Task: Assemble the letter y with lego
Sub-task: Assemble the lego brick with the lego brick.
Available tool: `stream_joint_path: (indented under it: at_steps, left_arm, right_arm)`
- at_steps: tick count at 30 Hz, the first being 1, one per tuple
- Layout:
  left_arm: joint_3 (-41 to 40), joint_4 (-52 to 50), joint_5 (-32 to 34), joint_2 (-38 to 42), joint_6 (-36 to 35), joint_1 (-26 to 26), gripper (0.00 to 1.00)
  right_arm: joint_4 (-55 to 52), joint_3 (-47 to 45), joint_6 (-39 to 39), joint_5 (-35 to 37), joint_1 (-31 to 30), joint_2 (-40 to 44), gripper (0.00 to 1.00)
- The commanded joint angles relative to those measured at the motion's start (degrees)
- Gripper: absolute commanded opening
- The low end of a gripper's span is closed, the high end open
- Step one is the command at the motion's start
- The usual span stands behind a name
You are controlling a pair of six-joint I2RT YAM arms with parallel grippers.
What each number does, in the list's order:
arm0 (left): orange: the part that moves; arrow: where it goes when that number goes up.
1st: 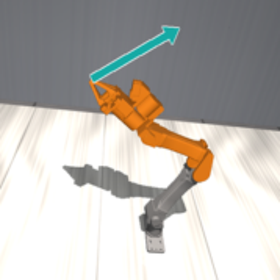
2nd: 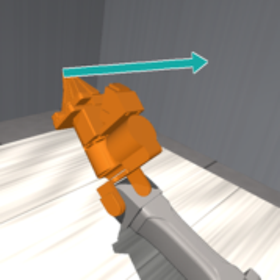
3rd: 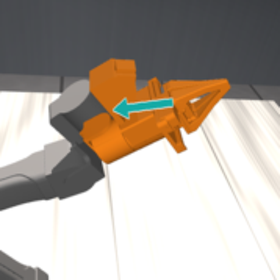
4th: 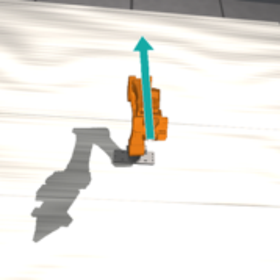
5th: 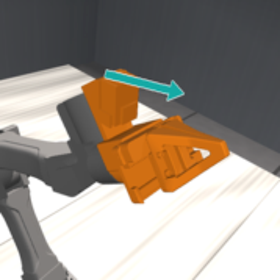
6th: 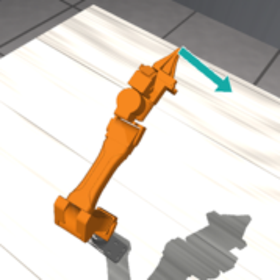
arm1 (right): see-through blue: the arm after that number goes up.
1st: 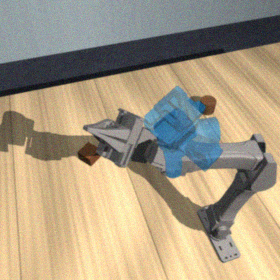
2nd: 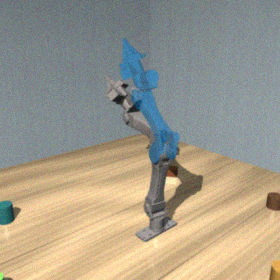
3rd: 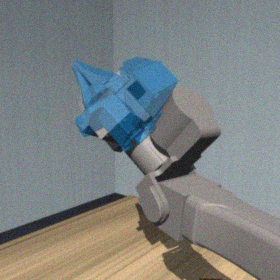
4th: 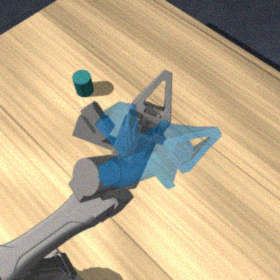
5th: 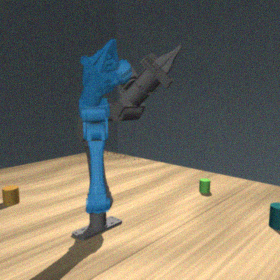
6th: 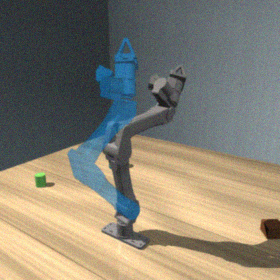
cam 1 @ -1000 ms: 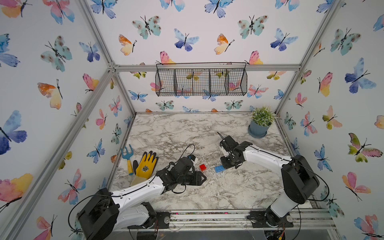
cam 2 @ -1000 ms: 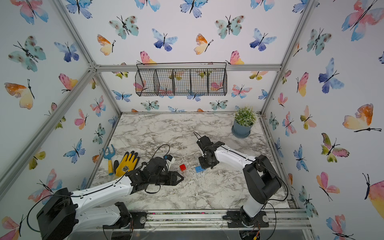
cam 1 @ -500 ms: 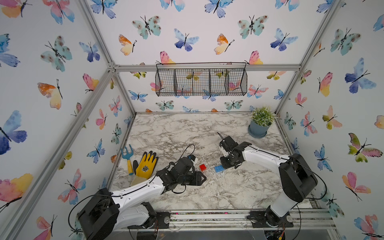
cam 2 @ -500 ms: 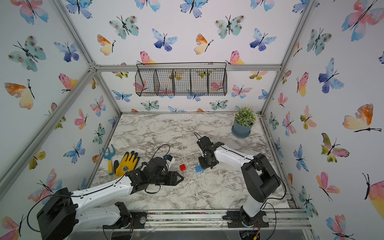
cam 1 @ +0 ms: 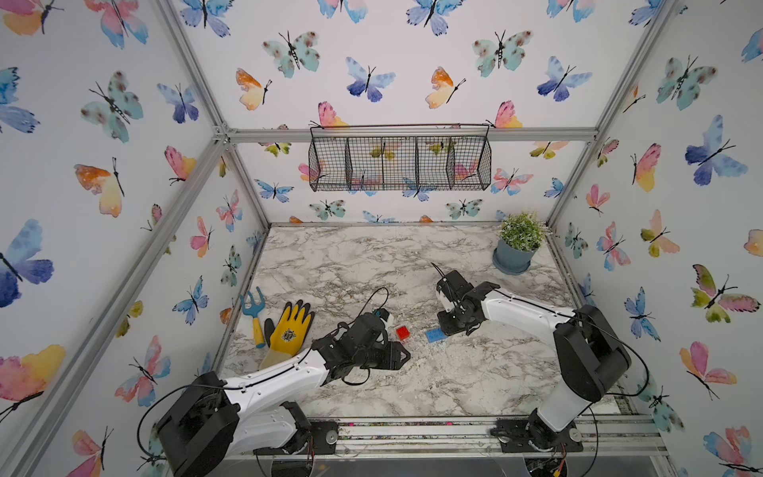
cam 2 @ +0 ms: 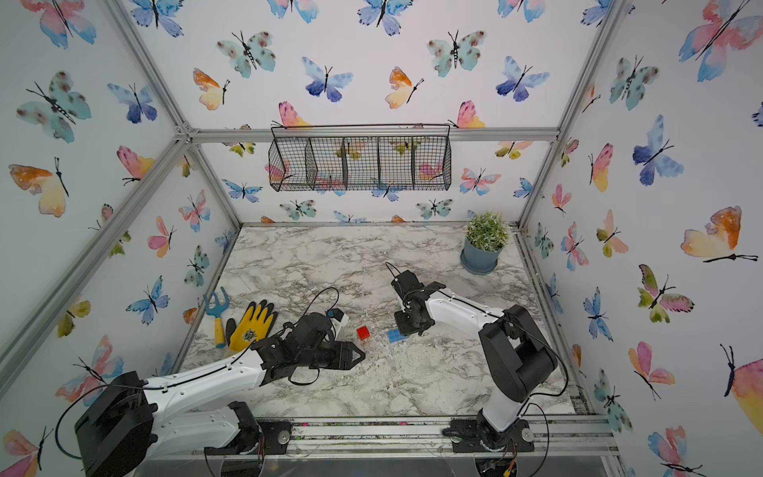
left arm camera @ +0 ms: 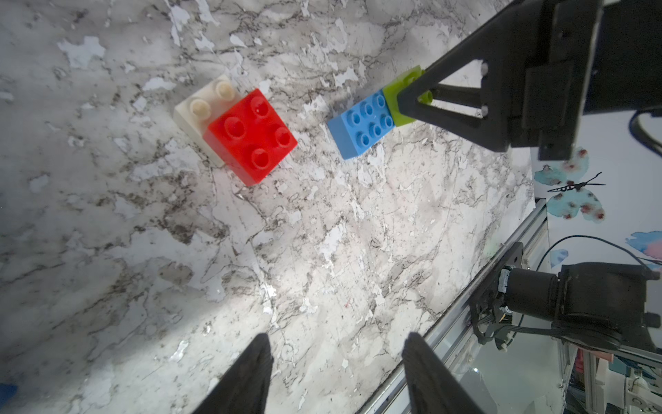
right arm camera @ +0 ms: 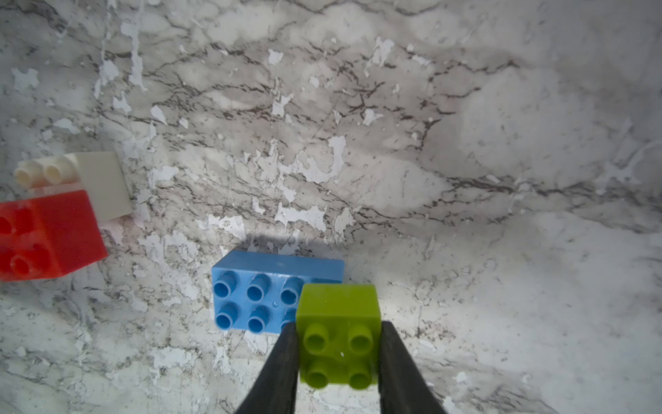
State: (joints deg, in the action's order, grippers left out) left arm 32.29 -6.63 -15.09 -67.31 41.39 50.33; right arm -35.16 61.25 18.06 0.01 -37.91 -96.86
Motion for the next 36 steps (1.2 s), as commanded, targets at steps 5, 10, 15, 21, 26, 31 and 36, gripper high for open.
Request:
stream_joint_path:
  at_steps: [5, 10, 15, 21, 26, 31, 36]
  left_arm:
    - [0.9, -0.1, 0.9, -0.6, -0.5, 0.2, 0.59]
    - [1.1, 0.2, 0.9, -1.2, -0.7, 0.2, 0.59]
    - [1.0, 0.0, 1.0, -0.9, -0.8, 0.2, 0.59]
    - [1.1, -1.4, 3.0, 0.1, -0.6, 0.2, 0.59]
    - [1.5, -3.6, 6.0, 1.5, 0.2, 0.1, 0.59]
    - [1.4, -6.1, 10.0, 4.0, 1.9, -0.1, 0.60]
    - [1.7, -10.0, 13.6, 5.8, 2.9, -1.2, 0.60]
  right_arm:
    - [-2.1, -3.2, 4.2, 5.1, 0.4, -3.7, 0.27]
    - [-2.6, -2.3, 3.6, 5.3, 0.3, -5.4, 0.27]
    - [-2.7, -1.6, 3.9, 4.4, 0.1, -5.4, 0.27]
    - [-4.7, 2.4, 4.2, 2.2, 0.1, -1.7, 0.31]
    - [-6.1, 2.9, 5.0, 1.3, -0.8, 0.4, 0.31]
    - [-5.5, 1.3, 8.0, 0.6, -3.1, 2.7, 0.32]
    - [-3.1, -1.4, 12.1, -0.7, -5.2, 4.8, 0.33]
